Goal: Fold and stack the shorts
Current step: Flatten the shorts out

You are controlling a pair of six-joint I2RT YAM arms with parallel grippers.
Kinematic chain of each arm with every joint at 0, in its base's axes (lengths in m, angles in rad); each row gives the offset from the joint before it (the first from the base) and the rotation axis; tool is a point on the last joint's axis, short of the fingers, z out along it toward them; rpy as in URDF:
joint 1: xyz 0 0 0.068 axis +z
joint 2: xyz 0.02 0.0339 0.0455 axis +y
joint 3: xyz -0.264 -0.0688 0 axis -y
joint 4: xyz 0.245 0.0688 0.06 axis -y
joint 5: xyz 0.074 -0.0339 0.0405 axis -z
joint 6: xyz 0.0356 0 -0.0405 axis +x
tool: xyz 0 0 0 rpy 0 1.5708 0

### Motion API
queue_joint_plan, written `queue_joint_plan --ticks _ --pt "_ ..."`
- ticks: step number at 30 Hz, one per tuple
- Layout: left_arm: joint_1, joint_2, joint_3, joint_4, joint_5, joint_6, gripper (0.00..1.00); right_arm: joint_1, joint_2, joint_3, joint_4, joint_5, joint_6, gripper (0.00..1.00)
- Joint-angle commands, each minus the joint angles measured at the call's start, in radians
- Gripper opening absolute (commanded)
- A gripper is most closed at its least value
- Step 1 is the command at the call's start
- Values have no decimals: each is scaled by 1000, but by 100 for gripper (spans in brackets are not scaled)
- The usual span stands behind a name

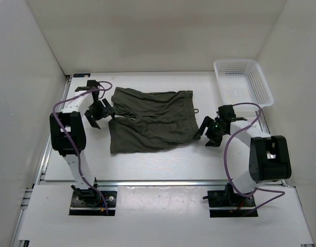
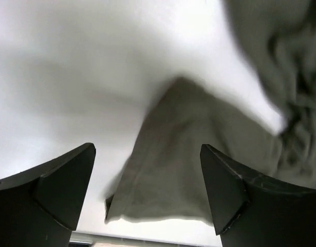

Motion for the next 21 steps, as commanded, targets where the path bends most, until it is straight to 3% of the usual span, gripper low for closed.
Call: queue_joint_plan --ticks 1,3,4,7,8,9,12,14,18,20,21 --pt "-13 -258 -70 -23 -28 -8 94 -1 23 38 70 -36 14 82" --pt "-22 -340 -189 -23 -28 -18 88 -1 58 51 83 -36 14 78" --pt "-22 -412 -237 -23 -2 -34 80 -1 80 66 93 -45 14 76" --pt "-32 -518 -435 14 126 -74 62 8 101 91 113 -63 23 58" --pt "-44 -535 -481 32 154 -87 61 9 117 101 113 -64 23 41" --pt "-70 -548 -550 69 174 -100 61 9 117 101 113 -73 23 32" --pt "-93 -548 -615 102 174 -137 74 9 105 112 113 -62 34 7" --pt "-93 -516 -638 132 174 -146 81 9 89 112 103 -53 34 0" --pt "-113 -464 -647 169 135 -155 79 9 63 103 93 -33 34 0" --pt "-113 -437 -626 189 116 -155 72 9 63 103 84 -33 34 0" --pt "-113 -402 -615 189 107 -155 54 9 63 103 84 -33 34 0"
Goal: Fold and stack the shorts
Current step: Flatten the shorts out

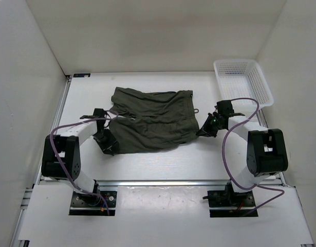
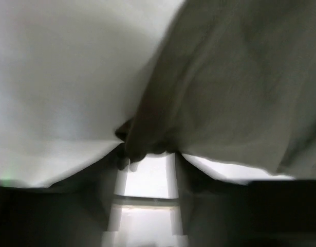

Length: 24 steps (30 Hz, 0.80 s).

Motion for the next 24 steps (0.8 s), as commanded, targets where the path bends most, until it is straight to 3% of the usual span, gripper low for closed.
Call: queue_joint_plan --ticks 1,3,4,14,20,21,22,23,24 --pt "-6 50 51 67 -43 -6 41 2 -31 24 6 7 -1 0" --pt "-6 75 89 67 -54 3 12 2 -40 36 -5 7 -1 0" --pt "-6 75 98 67 -54 3 10 2 -40 36 -14 7 -11 0" --pt "3 -164 200 -128 -105 14 10 2 -256 94 -230 86 -93 0" --pt "3 -183 72 -121 -67 14 10 2 -359 -51 -333 114 -93 0" --pt "3 -174 59 -105 -53 14 14 2 -370 -103 -344 126 -84 3" --pt "3 -161 49 -96 -41 14 27 2 -370 -128 -344 126 -73 13" --pt "3 -132 49 -96 -24 14 46 2 -358 -146 -344 137 -50 23" --pt "3 -121 49 -84 -14 14 73 2 -342 -159 -344 137 -50 32"
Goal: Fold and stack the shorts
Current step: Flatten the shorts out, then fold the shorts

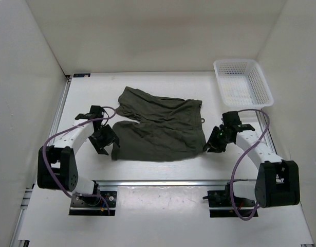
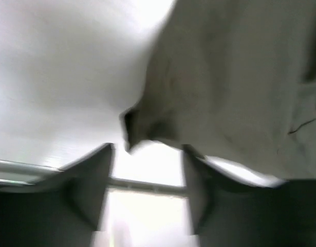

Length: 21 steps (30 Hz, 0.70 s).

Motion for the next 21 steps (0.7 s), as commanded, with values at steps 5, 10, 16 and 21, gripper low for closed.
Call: queue_joint_plan --ticks 5,10,16,21 --pt "5 -21 0 9 46 0 83 1 -42 -63 -83 50 76 37" --pt "5 -21 -55 22 35 -28 79 1 -78 -108 -66 15 99 59" --pt "-44 67 -85 114 92 -60 78 1 -37 -140 89 -26 120 59" --pt "-74 128 -94 147 82 -87 54 1 89 -131 214 -37 139 53"
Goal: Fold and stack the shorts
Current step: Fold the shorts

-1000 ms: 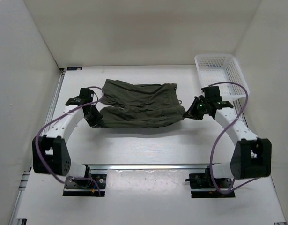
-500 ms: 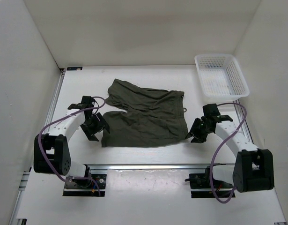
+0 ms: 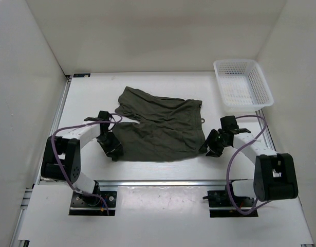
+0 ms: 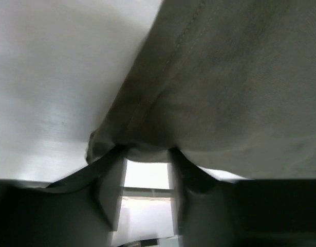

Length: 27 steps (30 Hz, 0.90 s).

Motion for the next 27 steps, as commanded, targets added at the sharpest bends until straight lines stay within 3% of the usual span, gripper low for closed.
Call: queue_joint_plan --ticks 1,2,3,5,6,7,12,17,23,27 --pt "-14 20 -7 53 5 -23 45 1 72 9 138 -41 22 51" --pt "-14 20 -7 53 5 -23 24 1 86 9 148 -41 31 42" --pt "-14 31 2 53 -4 -23 13 1 98 9 149 -41 31 36" --pt "-14 31 15 53 -4 -13 10 1 111 20 149 -41 31 19" --pt "-14 19 25 53 -4 -13 10 1 111 30 118 -41 21 5" --pt "-14 -12 34 37 -13 -13 10 1 83 30 101 -32 21 0" --pt "-14 -110 131 -83 -92 -13 10 1 -27 101 -40 11 1 0" --pt "5 -143 333 -178 -115 24 10 1 -70 203 -149 44 -28 0" --pt "57 -31 629 -226 -115 79 10 1 -51 361 -180 95 -28 0" --pt "68 157 867 -235 -124 89 10 1 79 525 -180 156 -39 0"
